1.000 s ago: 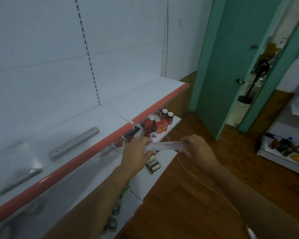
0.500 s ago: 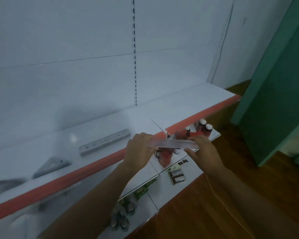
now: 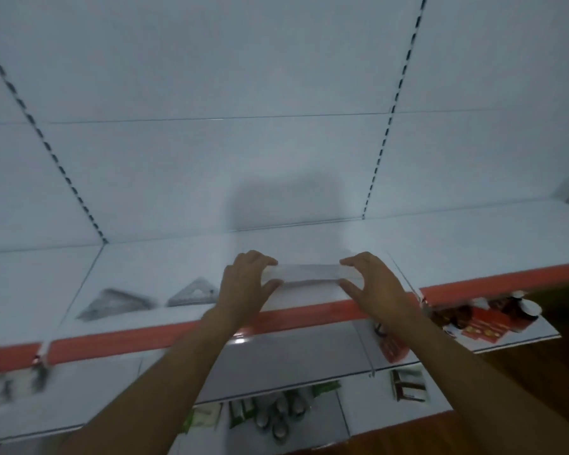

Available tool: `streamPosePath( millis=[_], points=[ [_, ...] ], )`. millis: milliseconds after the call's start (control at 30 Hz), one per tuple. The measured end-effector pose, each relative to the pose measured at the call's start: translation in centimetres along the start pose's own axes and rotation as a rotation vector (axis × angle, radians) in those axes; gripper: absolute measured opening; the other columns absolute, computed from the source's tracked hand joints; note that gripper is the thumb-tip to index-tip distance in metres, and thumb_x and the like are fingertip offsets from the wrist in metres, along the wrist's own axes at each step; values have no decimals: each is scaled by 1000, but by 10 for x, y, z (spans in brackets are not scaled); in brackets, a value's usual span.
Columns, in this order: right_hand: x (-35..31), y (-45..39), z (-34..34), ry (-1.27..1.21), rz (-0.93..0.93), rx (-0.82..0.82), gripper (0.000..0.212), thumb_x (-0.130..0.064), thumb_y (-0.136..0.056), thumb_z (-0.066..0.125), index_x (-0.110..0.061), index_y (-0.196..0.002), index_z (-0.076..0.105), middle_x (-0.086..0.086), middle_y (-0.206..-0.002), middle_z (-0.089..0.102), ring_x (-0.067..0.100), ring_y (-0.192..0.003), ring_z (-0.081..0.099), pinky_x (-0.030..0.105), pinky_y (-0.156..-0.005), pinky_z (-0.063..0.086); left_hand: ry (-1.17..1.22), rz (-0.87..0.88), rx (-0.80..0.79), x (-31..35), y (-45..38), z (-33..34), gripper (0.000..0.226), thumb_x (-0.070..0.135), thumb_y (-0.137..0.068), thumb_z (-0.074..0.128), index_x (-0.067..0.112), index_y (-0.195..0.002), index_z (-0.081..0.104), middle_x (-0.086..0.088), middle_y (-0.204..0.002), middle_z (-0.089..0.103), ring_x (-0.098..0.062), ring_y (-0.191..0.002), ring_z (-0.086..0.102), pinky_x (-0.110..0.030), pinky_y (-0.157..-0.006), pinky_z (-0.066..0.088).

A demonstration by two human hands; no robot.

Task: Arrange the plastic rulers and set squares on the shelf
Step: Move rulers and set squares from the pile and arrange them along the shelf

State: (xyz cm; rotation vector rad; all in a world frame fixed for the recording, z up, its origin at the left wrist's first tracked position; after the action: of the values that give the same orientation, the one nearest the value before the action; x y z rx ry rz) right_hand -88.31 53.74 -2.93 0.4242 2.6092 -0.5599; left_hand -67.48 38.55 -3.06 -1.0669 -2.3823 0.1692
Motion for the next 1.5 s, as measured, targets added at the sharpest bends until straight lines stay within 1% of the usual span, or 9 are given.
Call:
streamPosePath(
  millis=[267, 400, 533, 700, 833, 967, 1133, 1333, 1500],
  points=[
    [8, -39, 15, 25, -138, -131, 36, -33, -86, 66, -16, -118, 62, 0, -111, 58, 16, -105, 51, 28, -88, 41, -125, -180, -101, -8, -3, -8, 39, 42, -90, 61, 28, -126, 57, 3, -130, 53, -19, -120, 45, -37, -97, 37],
    [18, -50, 15, 29, -149, -182, 36, -36, -86, 65, -19, -118, 61, -2, -112, 57, 13, -105, 49, 24, -85, 36, -188, -215, -152, -1, -9, -2, 37, 40, -91, 59, 28, -127, 56, 5, -132, 53, -17, -121, 45, -36, -101, 37],
    [26, -59, 20, 21, -142, -230, 35, -38, -86, 65, -21, -116, 61, -4, -113, 56, 13, -106, 49, 25, -88, 38, -209, -233, -199, -3, -17, 3, 36, 42, -90, 60, 29, -123, 57, 5, -129, 53, -16, -119, 46, -36, -99, 37],
    [32, -64, 27, 21, -106, -289, 32, -39, -83, 68, -23, -111, 63, -5, -108, 57, 12, -102, 52, 21, -82, 37, -206, -227, -279, -5, -24, 1, 34, 40, -88, 63, 29, -121, 58, 4, -127, 56, -17, -117, 48, -36, -99, 38],
    [33, -68, 31, 38, -95, -301, 36, -40, -85, 65, -23, -116, 61, -5, -110, 58, 11, -103, 51, 21, -84, 38, -153, -243, -294, -11, -32, 0, 37, 36, -87, 67, 26, -122, 59, 5, -128, 57, -16, -117, 51, -32, -100, 40],
    [33, -70, 31, 50, -107, -325, 38, -40, -86, 64, -23, -119, 60, -5, -111, 59, 12, -104, 52, 23, -87, 40, -86, -276, -356, -17, -36, 0, 36, 31, -84, 71, 23, -119, 63, 5, -122, 62, -15, -106, 57, -30, -94, 46],
    [35, -72, 29, 20, -114, -350, 35, -35, -83, 69, -21, -114, 63, -3, -108, 61, 13, -99, 56, 25, -87, 45, -80, -269, -389, -21, -38, -3, 31, 31, -82, 73, 24, -111, 65, 5, -113, 66, -13, -95, 60, -31, -89, 50],
    [34, -74, 26, -7, -129, -397, 31, -28, -83, 70, -19, -112, 64, -3, -107, 62, 12, -98, 57, 26, -88, 45, -233, -237, -468, -22, -41, -6, 40, 39, -77, 75, 27, -114, 63, 7, -112, 64, -15, -97, 59, -30, -87, 50],
    [28, -79, 25, 1, -131, -434, 35, -21, -84, 70, -16, -118, 64, -1, -114, 65, 9, -101, 58, 10, -84, 36, -201, -231, -502, -24, -45, -2, 38, 26, -75, 78, 19, -110, 64, 1, -108, 65, -13, -85, 55, -25, -81, 48]
  ],
)
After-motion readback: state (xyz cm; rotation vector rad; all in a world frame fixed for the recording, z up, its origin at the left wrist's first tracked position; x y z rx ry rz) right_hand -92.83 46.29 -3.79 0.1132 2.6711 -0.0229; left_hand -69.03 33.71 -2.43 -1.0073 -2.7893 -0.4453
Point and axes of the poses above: each hand's wrist, its own y-axis away from the middle knuckle, its own z-axis out of the palm, x = y × z, the point moved 1 cm from there along -y, towards the middle knuckle
